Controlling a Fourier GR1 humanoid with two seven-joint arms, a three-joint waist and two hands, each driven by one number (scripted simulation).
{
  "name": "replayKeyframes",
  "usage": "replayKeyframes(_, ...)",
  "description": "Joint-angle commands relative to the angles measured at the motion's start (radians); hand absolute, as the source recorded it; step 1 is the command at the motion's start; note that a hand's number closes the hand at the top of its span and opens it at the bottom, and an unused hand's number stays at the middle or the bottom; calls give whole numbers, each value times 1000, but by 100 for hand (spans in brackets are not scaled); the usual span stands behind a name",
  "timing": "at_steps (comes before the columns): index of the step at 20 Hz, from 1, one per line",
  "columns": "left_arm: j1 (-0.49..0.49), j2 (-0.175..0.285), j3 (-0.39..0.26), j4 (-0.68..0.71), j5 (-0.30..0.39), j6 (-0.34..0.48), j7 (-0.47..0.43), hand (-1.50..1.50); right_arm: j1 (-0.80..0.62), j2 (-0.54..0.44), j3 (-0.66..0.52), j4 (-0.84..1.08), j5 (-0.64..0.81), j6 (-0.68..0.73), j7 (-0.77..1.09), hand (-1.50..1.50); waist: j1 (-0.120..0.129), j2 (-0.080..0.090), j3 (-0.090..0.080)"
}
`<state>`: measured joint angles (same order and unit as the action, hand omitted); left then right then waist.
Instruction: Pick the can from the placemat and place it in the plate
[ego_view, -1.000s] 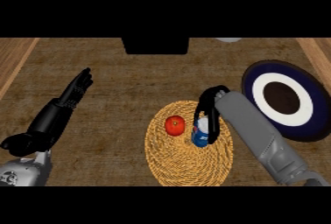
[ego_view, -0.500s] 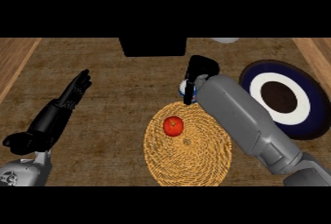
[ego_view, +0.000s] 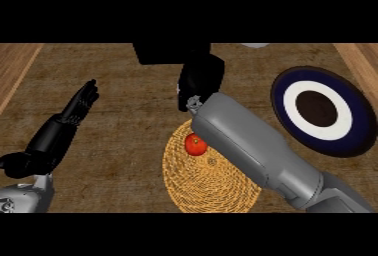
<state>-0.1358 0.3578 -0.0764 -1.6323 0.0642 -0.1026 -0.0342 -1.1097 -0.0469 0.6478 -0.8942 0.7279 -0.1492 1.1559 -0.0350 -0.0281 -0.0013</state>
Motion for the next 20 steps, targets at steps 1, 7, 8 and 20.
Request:
replayKeyframes(1, -15, 3, 16, 7, 1, 3, 4, 0, 3, 14, 1, -104, 125, -102, 277, 150, -18, 2, 1)
replayKeyframes(7, 22, -9, 7, -5, -8, 9, 2, 0, 51, -66, -46, -186, 289, -46, 330, 150, -28, 0, 1)
replayKeyframes(8, 45, -4, 8, -27, -1, 1, -3, 0, 32, -81, -96, -189, 292, -18, 330, 150, -17, -1, 1)
replayKeyframes(20, 47, -16, 3, -41, -16, -11, -33, 0, 293, -230, -306, -463, 444, -17, 221, 150, 10, 19, 1)
